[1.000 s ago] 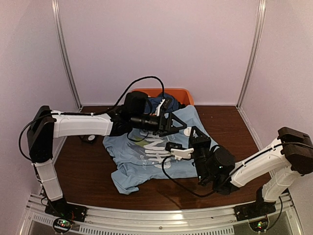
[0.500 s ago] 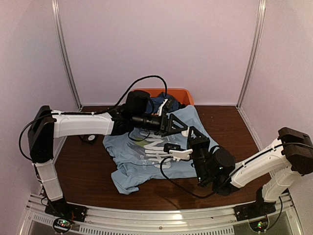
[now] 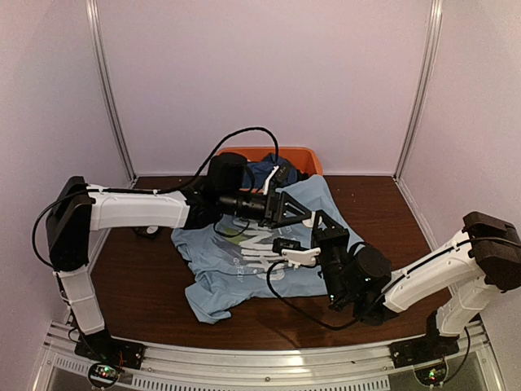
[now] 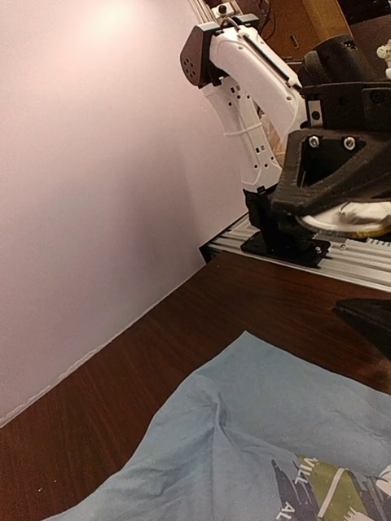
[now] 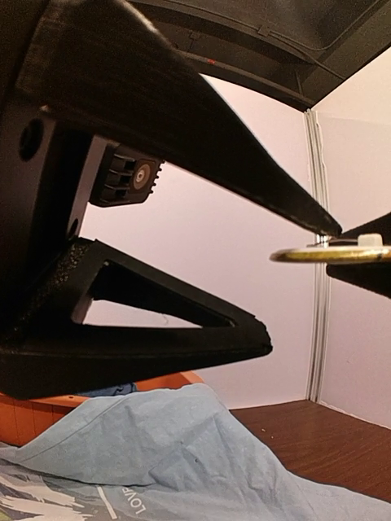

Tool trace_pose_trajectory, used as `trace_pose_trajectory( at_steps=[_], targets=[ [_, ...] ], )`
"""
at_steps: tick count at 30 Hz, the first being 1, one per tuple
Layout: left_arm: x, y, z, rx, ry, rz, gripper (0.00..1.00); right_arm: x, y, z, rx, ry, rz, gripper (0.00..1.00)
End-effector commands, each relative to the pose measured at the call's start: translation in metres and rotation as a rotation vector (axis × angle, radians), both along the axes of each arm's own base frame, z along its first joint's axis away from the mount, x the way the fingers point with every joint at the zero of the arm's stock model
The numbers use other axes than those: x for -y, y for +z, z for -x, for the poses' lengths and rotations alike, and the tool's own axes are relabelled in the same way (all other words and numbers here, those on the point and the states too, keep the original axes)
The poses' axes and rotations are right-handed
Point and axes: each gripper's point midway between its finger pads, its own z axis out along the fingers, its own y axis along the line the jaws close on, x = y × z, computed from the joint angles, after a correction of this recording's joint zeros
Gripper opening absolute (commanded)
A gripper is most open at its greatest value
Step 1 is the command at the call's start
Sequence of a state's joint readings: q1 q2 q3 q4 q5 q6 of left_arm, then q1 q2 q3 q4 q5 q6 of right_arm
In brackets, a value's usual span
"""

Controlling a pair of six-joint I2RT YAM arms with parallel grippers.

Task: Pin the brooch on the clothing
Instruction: Pass from the right arm to the left

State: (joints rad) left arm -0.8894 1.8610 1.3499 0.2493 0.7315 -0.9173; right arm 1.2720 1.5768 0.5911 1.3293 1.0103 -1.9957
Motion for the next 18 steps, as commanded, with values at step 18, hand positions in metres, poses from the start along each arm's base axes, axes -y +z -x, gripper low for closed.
trace_pose_trajectory(
  at_steps=[18],
  targets=[
    [-0.0023, 0.0230, 0.0100, 0.021, -0.044, 0.077, 0.12, 0.0250, 0.0480, 0.0058, 0.115, -0.023, -0.289, 0.00]
  ],
)
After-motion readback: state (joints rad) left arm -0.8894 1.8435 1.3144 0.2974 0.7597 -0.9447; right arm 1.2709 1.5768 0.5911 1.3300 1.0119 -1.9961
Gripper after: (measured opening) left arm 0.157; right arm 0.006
